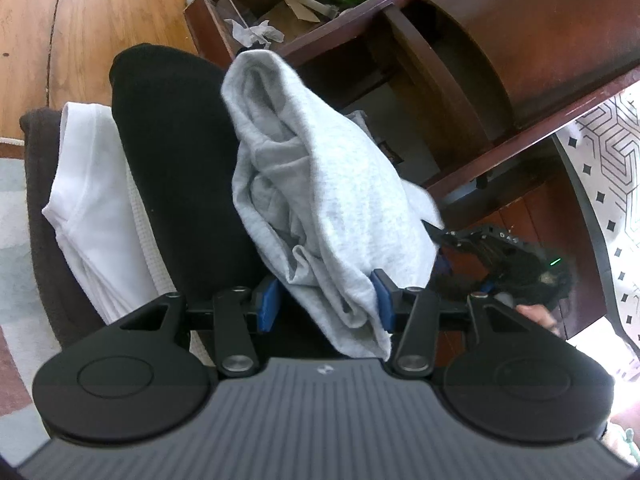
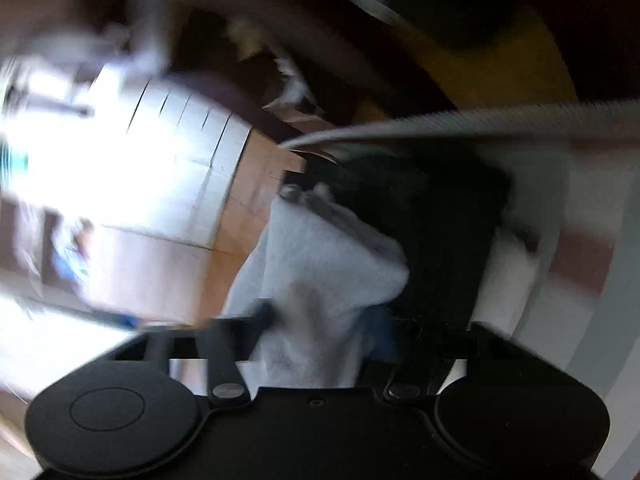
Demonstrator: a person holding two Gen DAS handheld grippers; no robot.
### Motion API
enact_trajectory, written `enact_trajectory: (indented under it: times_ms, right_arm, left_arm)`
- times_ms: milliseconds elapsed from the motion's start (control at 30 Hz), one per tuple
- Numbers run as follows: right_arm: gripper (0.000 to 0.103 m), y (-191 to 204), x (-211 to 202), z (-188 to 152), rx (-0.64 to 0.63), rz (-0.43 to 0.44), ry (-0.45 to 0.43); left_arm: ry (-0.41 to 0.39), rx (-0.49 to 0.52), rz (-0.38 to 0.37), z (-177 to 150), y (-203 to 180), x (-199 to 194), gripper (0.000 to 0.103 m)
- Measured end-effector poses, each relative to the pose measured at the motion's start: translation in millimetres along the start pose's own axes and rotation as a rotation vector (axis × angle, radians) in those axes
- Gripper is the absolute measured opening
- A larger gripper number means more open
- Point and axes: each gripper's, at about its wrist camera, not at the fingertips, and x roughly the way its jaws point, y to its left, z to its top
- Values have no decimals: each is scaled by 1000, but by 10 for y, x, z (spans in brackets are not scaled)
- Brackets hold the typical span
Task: Fold clothes
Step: 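Lower the shirt onto the stack and open both grippers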
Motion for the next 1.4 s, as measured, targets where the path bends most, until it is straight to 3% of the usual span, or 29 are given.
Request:
enact_trajectory:
  times_ms: [67,133,167,233,300,333,367,500,633,667,800,900,933,967,1067,1267,1400]
  right_arm:
    - [23,419,-113,-64,-269,-2,-102]
    - [22,675,-318,-238,-464,72,-231]
    - [22,690,-353,-264,-495,84,-240]
    - [29,566,-277,-215,-493,12,-196]
    - [42,301,-88,-146,-420,-179,-140]
    - [44,166,-11,-120,-380,-261,-121]
    - [44,72,-14,-126,-362,-290,-142]
    - [52,115,-244,-239,-413,-302,-296]
    - [52,416,-380,-483,-662,-252,-394]
    - [52,474,-330,-514,-704,-235,-367]
    - [54,653,-40,-670,-864,-232,-289]
    - [73,710,266,-641,-930,-262,-236]
    - [83,668,367,-628,-937,-276,-222]
    - [85,595,453,-626,-933,-283,-217]
    - [85,419,514,-623,-888,-246,-227]
    - [85,335,464,-665,-856,-210,-254]
    - [85,322,330,-754,-837,-284,-342]
  left_arm:
    - [31,17,-6,18,-37,-7,47]
    - [71,54,5,25,-126,-3,45]
    - [86,94,31,17,-196,9,45]
    - [109,201,101,-11,-368,24,45]
    - [114,277,117,-33,-532,-22,45]
    - [104,292,89,-24,-590,-75,45]
    - [91,310,61,-7,-655,-129,45]
    - [25,459,6,137,-1016,-242,38]
    - [-7,555,0,340,-1324,-42,38]
    - [-11,565,35,388,-1355,66,38]
    - [34,551,236,529,-1160,519,28]
    - [35,534,304,541,-888,595,29]
    - [40,515,308,536,-803,588,30]
    - [46,484,302,545,-718,585,30]
    - [52,435,279,591,-584,597,30]
    - [63,433,256,604,-544,567,30]
    - [58,424,282,687,-555,475,30]
